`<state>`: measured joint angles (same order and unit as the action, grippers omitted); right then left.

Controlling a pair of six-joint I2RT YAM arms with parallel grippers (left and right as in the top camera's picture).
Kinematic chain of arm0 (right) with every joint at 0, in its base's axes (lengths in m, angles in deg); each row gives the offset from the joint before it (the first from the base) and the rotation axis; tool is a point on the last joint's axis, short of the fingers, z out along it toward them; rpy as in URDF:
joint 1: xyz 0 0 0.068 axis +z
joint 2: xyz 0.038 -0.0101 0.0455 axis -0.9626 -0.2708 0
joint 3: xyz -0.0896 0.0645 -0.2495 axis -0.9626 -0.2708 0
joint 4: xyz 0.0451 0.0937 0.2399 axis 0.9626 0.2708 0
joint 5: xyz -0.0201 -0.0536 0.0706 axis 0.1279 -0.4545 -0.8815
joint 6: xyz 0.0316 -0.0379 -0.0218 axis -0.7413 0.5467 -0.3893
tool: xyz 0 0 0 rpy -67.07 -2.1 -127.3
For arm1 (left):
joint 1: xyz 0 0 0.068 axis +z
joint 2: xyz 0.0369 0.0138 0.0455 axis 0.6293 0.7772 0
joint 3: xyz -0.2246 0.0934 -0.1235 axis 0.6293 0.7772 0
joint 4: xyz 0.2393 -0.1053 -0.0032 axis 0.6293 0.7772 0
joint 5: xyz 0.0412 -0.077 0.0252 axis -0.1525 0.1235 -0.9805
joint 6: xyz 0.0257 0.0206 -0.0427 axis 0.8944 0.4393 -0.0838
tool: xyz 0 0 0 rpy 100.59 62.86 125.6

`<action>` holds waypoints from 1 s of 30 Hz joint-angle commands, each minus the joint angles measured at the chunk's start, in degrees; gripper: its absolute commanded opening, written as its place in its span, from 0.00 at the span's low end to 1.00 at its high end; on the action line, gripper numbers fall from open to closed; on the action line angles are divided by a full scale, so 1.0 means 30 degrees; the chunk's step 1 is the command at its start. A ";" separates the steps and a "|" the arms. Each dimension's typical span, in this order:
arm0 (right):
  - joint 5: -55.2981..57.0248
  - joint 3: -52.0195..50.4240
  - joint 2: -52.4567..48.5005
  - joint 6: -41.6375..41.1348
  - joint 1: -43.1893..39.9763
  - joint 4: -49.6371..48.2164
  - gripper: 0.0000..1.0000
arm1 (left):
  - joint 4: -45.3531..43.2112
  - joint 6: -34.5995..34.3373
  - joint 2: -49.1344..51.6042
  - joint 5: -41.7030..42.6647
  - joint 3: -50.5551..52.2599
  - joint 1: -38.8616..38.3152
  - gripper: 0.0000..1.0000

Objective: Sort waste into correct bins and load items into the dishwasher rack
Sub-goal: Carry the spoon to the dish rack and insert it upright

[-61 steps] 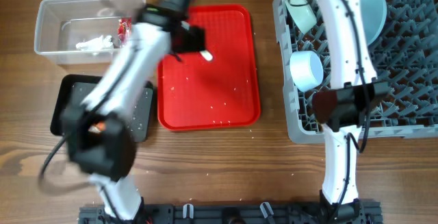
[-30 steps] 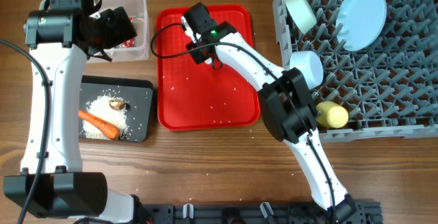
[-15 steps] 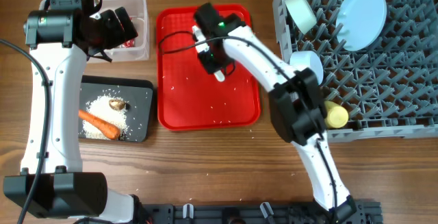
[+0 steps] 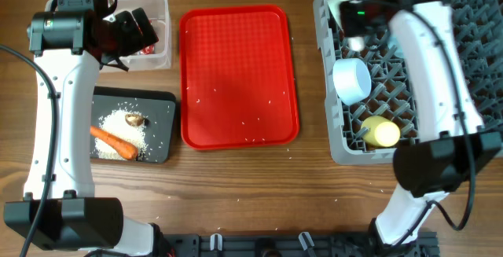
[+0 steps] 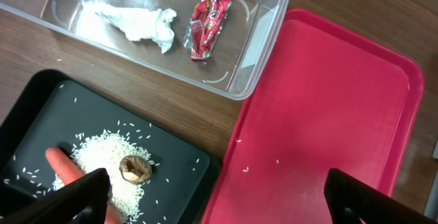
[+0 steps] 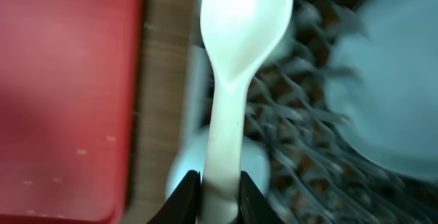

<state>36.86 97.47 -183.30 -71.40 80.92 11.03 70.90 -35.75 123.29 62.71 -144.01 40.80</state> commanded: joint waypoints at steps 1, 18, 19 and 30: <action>0.0627 -0.0940 0.0036 0.1151 -0.1807 0.0044 0.04 | -0.0393 -0.0240 0.0080 0.0146 0.0051 0.0080 1.00; 0.0692 -0.4415 -0.0102 0.1158 -0.3825 -0.3213 0.77 | -0.0561 -0.0240 0.0080 0.0153 0.0051 0.0080 1.00; 0.0663 -0.4422 -0.0102 0.1158 -0.3825 -0.3235 0.72 | -0.0561 -0.0240 0.0080 0.0153 0.0051 0.0080 1.00; 0.0321 -0.4342 0.0102 -0.0007 -0.3818 -0.3089 0.63 | -0.0561 -0.0240 0.0080 0.0153 0.0051 0.0080 1.00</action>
<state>38.17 84.47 -183.41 -69.04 69.73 1.12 69.17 -35.75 123.29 62.73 -144.01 40.80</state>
